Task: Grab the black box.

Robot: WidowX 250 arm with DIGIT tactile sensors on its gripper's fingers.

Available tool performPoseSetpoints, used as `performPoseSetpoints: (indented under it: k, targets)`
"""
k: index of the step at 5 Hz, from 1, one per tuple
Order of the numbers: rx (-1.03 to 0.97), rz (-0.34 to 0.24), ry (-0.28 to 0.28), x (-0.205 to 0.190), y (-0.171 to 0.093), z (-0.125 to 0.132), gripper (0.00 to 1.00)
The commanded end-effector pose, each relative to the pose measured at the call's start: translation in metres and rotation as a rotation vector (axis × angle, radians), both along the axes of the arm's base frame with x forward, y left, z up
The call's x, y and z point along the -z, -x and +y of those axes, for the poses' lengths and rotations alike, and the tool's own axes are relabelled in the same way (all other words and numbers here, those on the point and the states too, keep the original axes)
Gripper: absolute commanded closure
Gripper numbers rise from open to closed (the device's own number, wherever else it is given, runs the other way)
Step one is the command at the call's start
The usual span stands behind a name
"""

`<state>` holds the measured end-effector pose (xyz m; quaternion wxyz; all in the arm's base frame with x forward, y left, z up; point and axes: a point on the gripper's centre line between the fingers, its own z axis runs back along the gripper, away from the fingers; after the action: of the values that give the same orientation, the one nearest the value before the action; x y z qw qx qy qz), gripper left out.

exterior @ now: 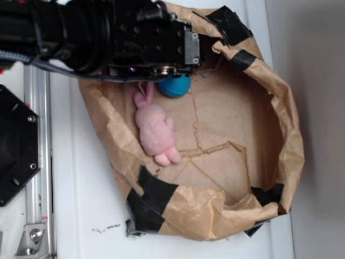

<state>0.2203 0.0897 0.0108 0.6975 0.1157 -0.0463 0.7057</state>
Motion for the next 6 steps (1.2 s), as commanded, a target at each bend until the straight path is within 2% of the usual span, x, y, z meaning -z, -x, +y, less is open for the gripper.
performPoseSetpoints:
  k: [1, 2, 3, 4, 5, 6]
  targets:
    - [0.105, -0.047, 0.025, -0.025, 0.022, 0.0, 1.0]
    - [0.355, -0.118, 0.005, -0.068, 0.0, -0.01, 1.0]
    - [0.606, -0.193, -0.045, -0.118, -0.031, -0.041, 1.0]
    - [0.853, -0.244, -0.014, -0.166, -0.033, -0.054, 1.0]
    - [1.097, -0.261, 0.05, -0.181, -0.022, -0.057, 1.0]
    - [1.347, -0.212, 0.084, -0.186, -0.012, -0.045, 1.0]
